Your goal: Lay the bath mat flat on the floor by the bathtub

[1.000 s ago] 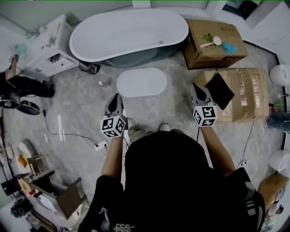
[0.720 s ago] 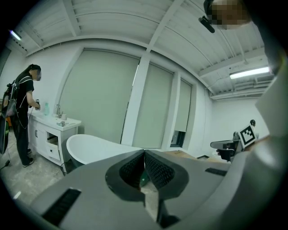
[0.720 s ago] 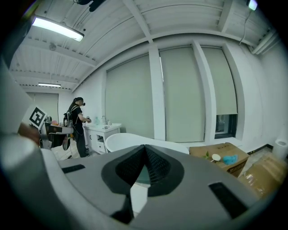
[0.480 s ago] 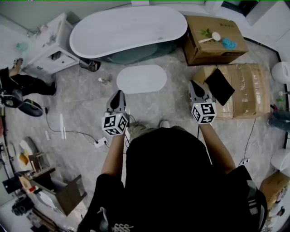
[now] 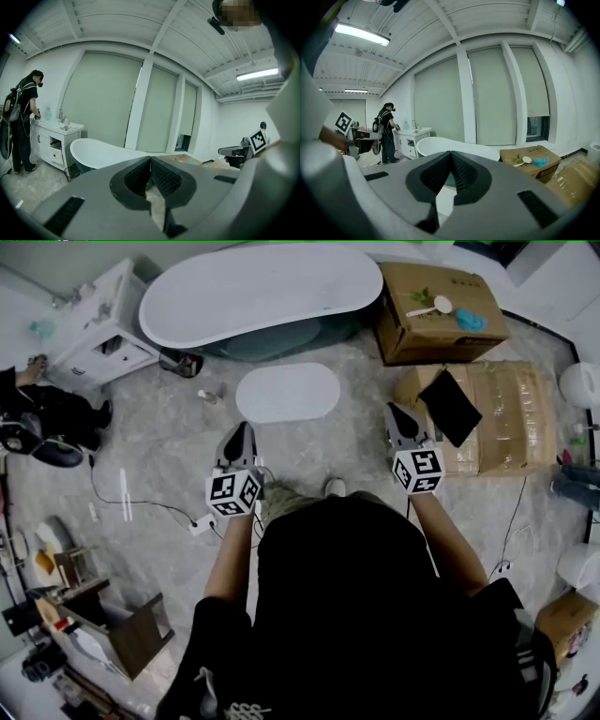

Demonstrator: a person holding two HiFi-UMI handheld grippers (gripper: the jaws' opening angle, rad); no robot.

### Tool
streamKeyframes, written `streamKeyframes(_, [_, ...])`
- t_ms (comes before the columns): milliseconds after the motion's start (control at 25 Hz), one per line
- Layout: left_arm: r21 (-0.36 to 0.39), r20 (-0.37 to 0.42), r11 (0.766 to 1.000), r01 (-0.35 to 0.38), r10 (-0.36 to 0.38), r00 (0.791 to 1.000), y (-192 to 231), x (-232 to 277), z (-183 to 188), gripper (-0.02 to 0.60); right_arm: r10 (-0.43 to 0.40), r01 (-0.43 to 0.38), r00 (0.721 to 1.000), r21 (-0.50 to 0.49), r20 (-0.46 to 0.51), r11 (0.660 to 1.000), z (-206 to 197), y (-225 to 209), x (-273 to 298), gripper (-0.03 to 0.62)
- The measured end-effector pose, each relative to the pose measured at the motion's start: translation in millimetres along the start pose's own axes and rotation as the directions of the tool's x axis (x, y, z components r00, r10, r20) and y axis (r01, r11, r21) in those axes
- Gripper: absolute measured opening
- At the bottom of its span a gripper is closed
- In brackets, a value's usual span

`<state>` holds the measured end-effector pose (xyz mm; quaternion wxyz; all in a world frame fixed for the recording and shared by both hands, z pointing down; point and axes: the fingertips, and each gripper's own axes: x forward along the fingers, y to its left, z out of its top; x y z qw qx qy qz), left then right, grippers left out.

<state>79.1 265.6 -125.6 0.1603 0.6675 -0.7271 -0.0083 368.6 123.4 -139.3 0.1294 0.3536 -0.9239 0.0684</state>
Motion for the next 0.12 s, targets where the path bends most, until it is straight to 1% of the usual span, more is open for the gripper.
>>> streamKeyframes(120, [-0.006, -0.011, 1.000, -0.003, 0.003, 1.000, -0.3, -6.5, -8.2, 0.020, 0.007, -0.007, 1.000, -0.001, -0.005, 1.000, -4.4, 4.6, -3.3, 0.021])
